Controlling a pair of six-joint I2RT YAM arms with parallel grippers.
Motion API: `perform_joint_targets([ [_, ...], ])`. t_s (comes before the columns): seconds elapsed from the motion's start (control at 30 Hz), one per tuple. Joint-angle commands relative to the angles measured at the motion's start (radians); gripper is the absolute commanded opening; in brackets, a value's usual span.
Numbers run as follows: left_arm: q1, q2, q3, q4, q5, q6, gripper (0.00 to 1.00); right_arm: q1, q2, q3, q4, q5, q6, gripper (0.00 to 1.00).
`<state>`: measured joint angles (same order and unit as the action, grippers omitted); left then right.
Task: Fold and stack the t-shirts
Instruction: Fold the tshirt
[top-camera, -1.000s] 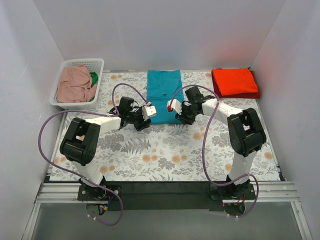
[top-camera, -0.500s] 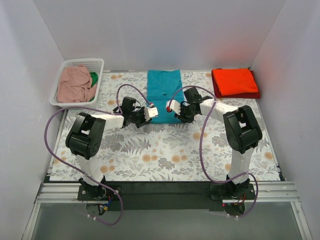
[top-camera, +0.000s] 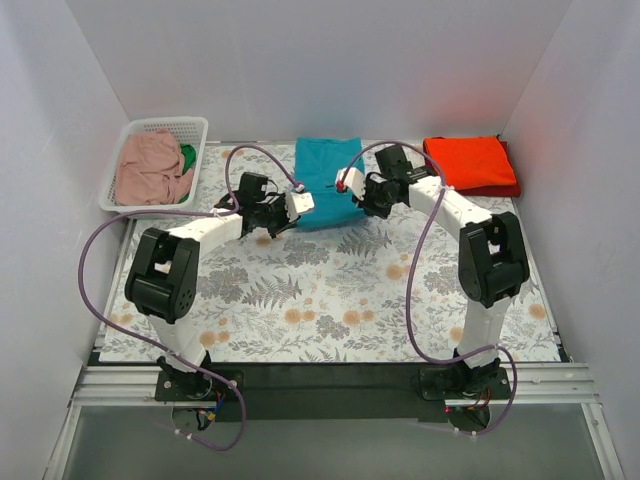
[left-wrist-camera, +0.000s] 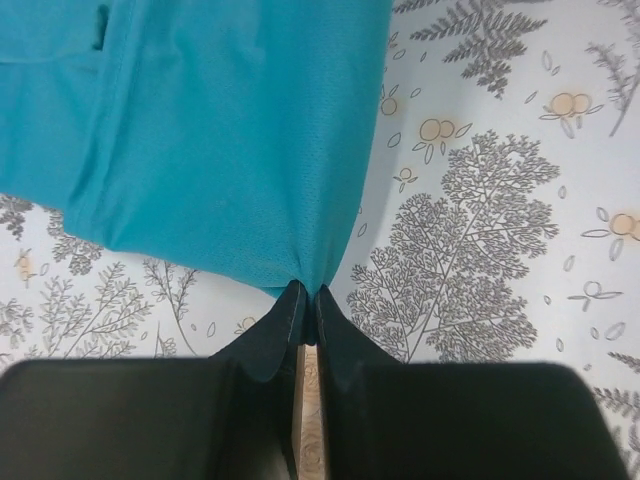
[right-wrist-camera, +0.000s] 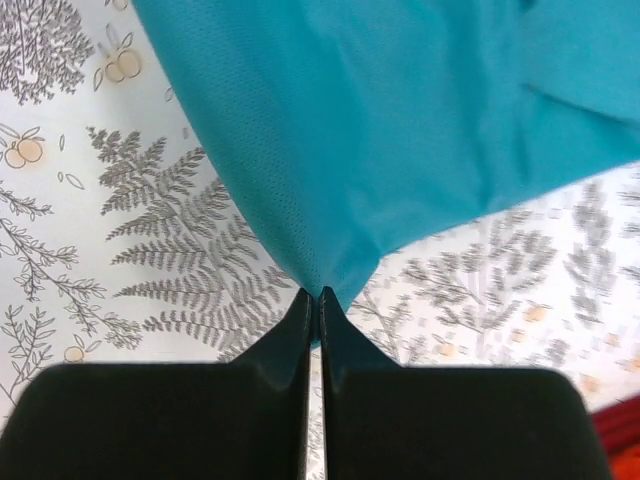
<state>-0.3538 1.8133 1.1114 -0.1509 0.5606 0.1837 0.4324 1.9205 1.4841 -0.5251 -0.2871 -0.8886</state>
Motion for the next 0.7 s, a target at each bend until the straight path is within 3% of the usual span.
perform_joint_targets([
  [0.0, 0.007, -0.101, 0.036, -0.125, 0.041, 0.028, 0.0, -0.011, -0.077, 0.045, -0.091, -0.02, 0.005, 0.01],
  [0.23, -0.007, -0.181, 0.044, -0.393, 0.081, 0.103, 0.0, 0.005, -0.215, -0.08, -0.2, -0.046, -0.007, 0.01],
  [0.43, -0.085, -0.423, -0.143, -0.565, 0.107, 0.164, 0.0, 0.063, -0.438, -0.286, -0.329, -0.162, 0.023, 0.01],
  [0.67, -0.177, -0.681, -0.266, -0.837, 0.243, 0.137, 0.0, 0.138, -0.69, -0.539, -0.518, -0.29, 0.021, 0.01],
])
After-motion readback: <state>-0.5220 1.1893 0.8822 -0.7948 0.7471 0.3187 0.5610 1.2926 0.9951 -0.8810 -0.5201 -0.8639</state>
